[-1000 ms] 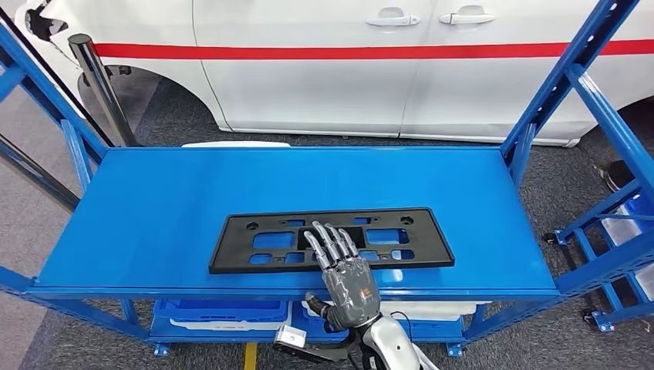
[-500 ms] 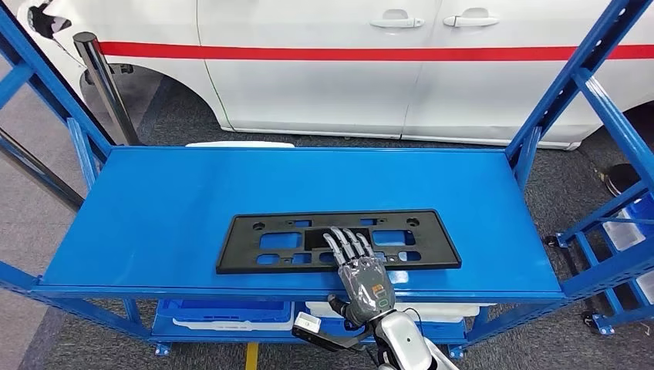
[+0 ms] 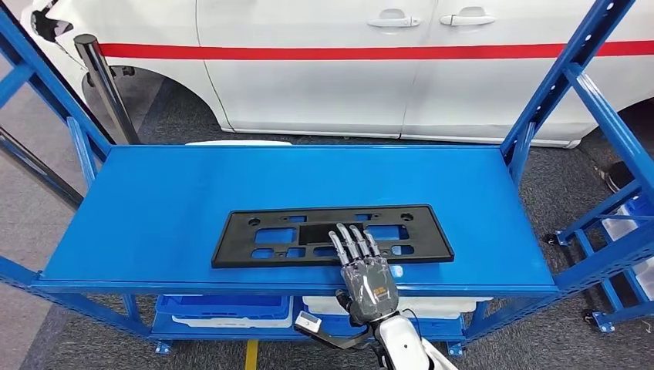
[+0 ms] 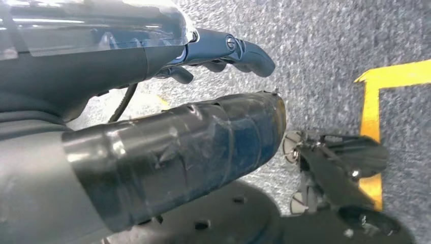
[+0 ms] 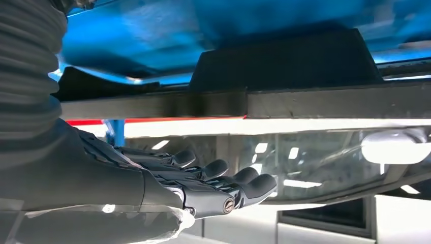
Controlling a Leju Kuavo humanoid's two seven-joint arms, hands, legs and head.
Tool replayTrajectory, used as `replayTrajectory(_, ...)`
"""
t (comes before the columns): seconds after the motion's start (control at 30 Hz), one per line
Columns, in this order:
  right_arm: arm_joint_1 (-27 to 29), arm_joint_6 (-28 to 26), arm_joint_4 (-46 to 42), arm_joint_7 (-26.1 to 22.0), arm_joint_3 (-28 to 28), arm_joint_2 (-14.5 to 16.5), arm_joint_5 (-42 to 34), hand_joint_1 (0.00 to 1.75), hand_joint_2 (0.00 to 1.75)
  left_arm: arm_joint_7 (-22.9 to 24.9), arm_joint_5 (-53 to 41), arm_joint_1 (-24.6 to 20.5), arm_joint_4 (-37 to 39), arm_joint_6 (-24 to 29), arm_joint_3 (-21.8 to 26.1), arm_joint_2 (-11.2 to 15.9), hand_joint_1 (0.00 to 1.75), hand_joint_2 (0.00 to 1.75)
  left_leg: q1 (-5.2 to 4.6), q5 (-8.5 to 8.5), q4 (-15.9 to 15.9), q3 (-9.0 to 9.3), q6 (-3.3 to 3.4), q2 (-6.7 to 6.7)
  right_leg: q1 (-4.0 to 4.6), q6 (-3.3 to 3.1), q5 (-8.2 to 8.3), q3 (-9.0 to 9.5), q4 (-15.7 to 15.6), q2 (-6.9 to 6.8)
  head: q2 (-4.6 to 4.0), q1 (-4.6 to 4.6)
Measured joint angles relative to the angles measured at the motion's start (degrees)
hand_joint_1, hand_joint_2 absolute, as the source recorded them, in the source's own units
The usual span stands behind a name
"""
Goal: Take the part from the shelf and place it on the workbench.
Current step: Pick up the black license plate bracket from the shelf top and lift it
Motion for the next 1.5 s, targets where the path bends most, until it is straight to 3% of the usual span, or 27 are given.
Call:
replayTrajectory(0.1,0.08,-0.09,0.33,0.35,-1.03,0.11,0.48,0.00,1.75,0.10,0.02,-0.01,0.01,-0.02,0.10,0.01,0.00,0.00,-0.18,0.36,-0.60,-0.01,1.39,0.20,-0.02,1.17,0.32,-0.08,-0.10,0.29,0.00,0.02)
replayTrajectory(0.17,0.12,-0.06,0.56,0.47,-1.70,0.10,0.58,0.00,1.75,0.13,0.02,-0.05,0.00,-0.04,0.14,0.00,0.00,0.00,-0.06,0.96,-0.91,-0.04,2.23,0.44,-0.20,1.76,-1.13,-1.02,1.86,0.32,0.00,0.03)
replayTrajectory(0.2,0.12,-0.05,0.68,0.52,-2.00,0.10,0.61,0.17,1.75,0.14,0.02,-0.06,-0.01,-0.06,0.17,-0.01,0.00,0.00,0.00,1.23,-1.00,-0.16,2.53,0.57,-0.29,1.98,-2.88,-2.21,4.47,0.31,0.00,0.05)
replayTrajectory(0.27,0.13,0.02,0.96,0.57,-2.43,0.11,0.58,0.93,1.75,0.15,0.03,-0.04,0.00,-0.08,0.26,-0.01,0.00,0.00,-0.07,1.55,-0.98,-0.72,2.80,0.77,-0.38,2.34,-6.92,-5.45,11.73,0.28,0.00,0.05)
replayTrajectory(0.3,0.14,0.13,1.09,0.52,-2.55,0.12,0.51,1.34,1.75,0.16,0.04,-0.02,0.00,-0.09,0.33,-0.01,0.00,0.00,-0.10,1.67,-0.97,-0.96,2.80,0.85,-0.39,2.44,-7.92,-6.55,14.43,0.27,0.00,0.04)
replayTrajectory(0.33,0.16,0.29,1.24,0.35,-2.68,0.14,0.41,1.56,1.75,0.17,0.05,0.00,0.00,-0.10,0.42,-0.01,0.00,0.00,-0.12,1.78,-0.95,-1.13,2.76,0.87,-0.39,2.45,-7.87,-6.74,15.33,0.26,0.00,0.04)
replayTrajectory(0.37,0.19,0.50,1.38,0.09,-2.81,0.17,0.27,1.62,1.75,0.18,0.06,0.00,0.00,-0.10,0.52,-0.01,0.00,0.00,-0.12,1.88,-0.94,-1.23,2.69,0.86,-0.39,2.37,-6.83,-5.83,14.10,0.26,0.00,0.04)
replayTrajectory(0.43,0.26,0.87,1.63,-0.39,-3.06,0.32,-0.02,1.59,1.75,0.18,0.07,-0.02,-0.01,-0.11,0.66,-0.03,0.00,0.00,-0.14,2.05,-0.92,-1.26,2.45,0.78,-0.34,1.90,-3.53,-1.51,6.47,0.25,0.00,0.05)
replayTrajectory(0.5,0.34,1.16,1.82,-0.75,-3.21,0.57,-0.30,1.59,1.75,0.18,0.07,-0.08,-0.01,-0.12,0.80,-0.07,0.00,0.00,-0.33,2.19,-0.86,-1.40,1.92,0.70,-0.06,1.32,-1.72,1.53,0.45,0.21,0.00,0.02)
replayTrajectory(0.6,0.24,1.32,1.98,-1.26,-3.43,0.89,-0.62,1.56,1.75,0.18,0.09,-0.13,-0.02,-0.13,1.04,-0.10,0.00,0.00,-0.40,2.44,-1.04,-1.55,0.81,0.70,0.22,0.42,-1.27,1.77,-0.77,0.25,0.00,0.01)
replayTrajectory(0.67,-0.33,1.40,2.01,-1.37,-3.70,1.15,-0.88,1.55,1.75,0.18,0.10,-0.11,-0.01,-0.15,1.09,-0.11,0.00,0.00,-0.29,1.39,0.28,-2.11,0.19,0.60,-0.02,-0.39,-0.78,1.94,-1.33,0.22,0.00,-0.02)
replayTrajectory(0.73,-1.01,1.55,2.09,-1.49,-3.91,1.38,-1.31,1.55,1.75,0.18,0.14,-0.05,0.00,-0.23,1.11,-0.10,0.00,0.00,-0.19,-2.08,5.98,-4.60,-0.22,0.46,-0.12,-0.95,-0.47,1.96,-1.62,0.09,0.00,-0.07)
replayTrajectory(0.8,-1.33,1.82,2.25,-1.80,-3.98,1.51,-1.72,1.54,1.75,0.18,0.18,0.08,0.00,-0.38,1.13,-0.10,0.00,0.00,-0.16,-5.23,12.96,-7.64,-0.52,0.44,-0.01,-1.12,-0.43,1.86,-1.57,0.03,0.00,-0.09)
replayTrajectory(0.83,-1.39,1.98,2.36,-1.96,-4.00,1.54,-1.88,1.53,1.75,0.18,0.19,0.16,0.00,-0.46,1.14,-0.11,0.00,0.00,-0.16,-5.40,14.44,-8.22,-0.60,0.45,0.03,-1.12,-0.44,1.84,-1.50,0.03,0.00,-0.09)
replayTrajectory(0.87,-1.42,2.14,2.48,-2.10,-4.00,1.54,-2.01,1.51,1.75,0.18,0.19,0.22,0.00,-0.55,1.14,-0.11,0.00,0.00,-0.16,-4.46,13.71,-7.75,-0.62,0.45,0.04,-1.10,-0.47,1.85,-1.40,0.05,0.00,-0.09)
replayTrajectory(0.93,-1.49,2.32,2.66,-2.18,-4.03,1.59,-2.26,1.44,1.75,0.16,0.19,0.25,0.01,-0.67,1.16,-0.10,0.00,0.00,-0.16,-0.82,7.11,-4.43,-0.43,0.44,0.03,-0.92,-0.66,1.84,-1.07,0.09,0.00,-0.09)
replayTrajectory(1.0,-1.64,2.37,2.82,-2.25,-4.11,1.66,-2.38,1.41,1.75,0.14,0.18,0.21,0.00,-0.77,1.20,-0.09,0.00,0.00,-0.33,1.28,0.96,-1.47,0.12,0.41,0.26,-0.46,-0.99,1.60,-0.56,0.15,0.00,-0.07)
replayTrajectory(1.13,-1.73,2.45,2.98,-2.46,-4.19,1.72,-2.64,1.43,1.75,0.11,0.17,0.20,0.01,-0.89,1.26,-0.09,0.00,0.00,-0.62,1.39,-0.51,-1.06,1.12,0.35,0.27,0.32,-0.99,1.38,-0.50,0.18,0.00,-0.03)
replayTrajectory(1.4,-1.80,2.51,2.98,-2.55,-4.21,1.72,-2.80,1.36,1.75,0.11,0.17,0.22,-0.01,-0.89,1.30,-0.08,0.00,0.00,-0.46,1.63,-0.86,-0.92,1.57,0.36,0.31,0.71,-1.14,1.36,-0.44,0.18,0.00,-0.04)
replayTrajectory(1.43,-1.88,2.58,3.01,-2.62,-4.25,1.72,-3.00,1.17,1.75,0.11,0.17,0.19,-0.01,-0.89,1.34,-0.09,0.00,0.00,-0.36,1.73,-1.08,-0.81,1.89,0.40,0.24,0.99,-2.41,0.40,1.67,0.19,0.00,-0.02)
replayTrajectory(1.47,-1.96,2.65,3.14,-2.77,-4.28,1.72,-3.23,0.83,1.75,0.10,0.16,0.17,-0.01,-0.90,1.39,-0.10,0.00,0.00,-0.28,1.76,-1.25,-0.65,2.22,0.44,0.09,1.38,-3.93,-1.73,5.77,0.20,0.00,-0.01)
replayTrajectory(1.5,-2.14,2.71,3.27,-2.96,-4.32,1.75,-3.44,0.50,1.75,0.10,0.16,0.15,-0.01,-0.91,1.44,-0.13,0.00,0.00,-0.24,1.55,-1.27,-0.32,2.31,0.45,-0.16,1.58,-3.41,-2.22,6.30,0.19,0.00,0.02)
